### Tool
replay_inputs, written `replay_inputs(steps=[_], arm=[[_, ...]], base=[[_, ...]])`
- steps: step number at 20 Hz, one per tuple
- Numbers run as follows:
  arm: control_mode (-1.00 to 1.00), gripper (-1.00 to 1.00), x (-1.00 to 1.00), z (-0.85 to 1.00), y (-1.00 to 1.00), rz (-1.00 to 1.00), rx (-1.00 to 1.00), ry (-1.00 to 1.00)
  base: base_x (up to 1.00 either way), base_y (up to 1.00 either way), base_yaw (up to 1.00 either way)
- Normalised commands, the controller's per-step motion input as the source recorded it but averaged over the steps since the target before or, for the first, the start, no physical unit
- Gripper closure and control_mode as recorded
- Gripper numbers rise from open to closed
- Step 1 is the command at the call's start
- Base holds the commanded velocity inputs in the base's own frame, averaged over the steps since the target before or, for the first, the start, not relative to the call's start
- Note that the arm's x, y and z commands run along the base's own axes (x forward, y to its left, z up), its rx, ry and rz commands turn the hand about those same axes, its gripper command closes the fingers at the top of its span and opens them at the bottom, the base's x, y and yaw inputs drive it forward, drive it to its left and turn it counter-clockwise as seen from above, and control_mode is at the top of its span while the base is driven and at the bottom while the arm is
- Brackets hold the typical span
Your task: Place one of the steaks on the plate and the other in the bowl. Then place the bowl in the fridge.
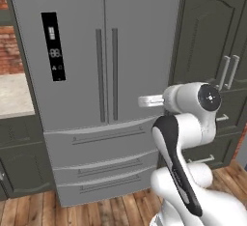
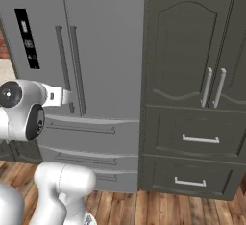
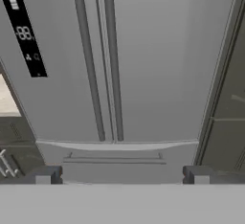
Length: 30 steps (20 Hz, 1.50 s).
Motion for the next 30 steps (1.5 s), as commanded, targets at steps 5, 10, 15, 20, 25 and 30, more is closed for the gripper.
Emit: replay_inputs(steps=[5,10,15,20,25,30], arm=[[-1.00,-1.00,0.96,0.01,0.02,-0.01,0.00,0.00],[-1.00,-1.00,0.91,0.00,0.03,-0.02,0.00,0.00],[-1.00,-1.00,0.81,0.00,0.22,-0.03,0.00,0.00],[-1.00,-1.00,0.69,0.00,0.31,-0.04,-0.01,0.00],[-1.00,-1.00,0.67,0.00,0.03,0.00,0.00,0.00],[-1.00,-1.00,0.60,0.00,0.09,0.00,0.00,0.00]], base=[[0.00,0.00,0.00],[0.00,0.00,0.00],[0.00,0.00,0.00],[0.00,0.00,0.00],[0.00,0.00,0.00],[0.00,0.00,0.00]])
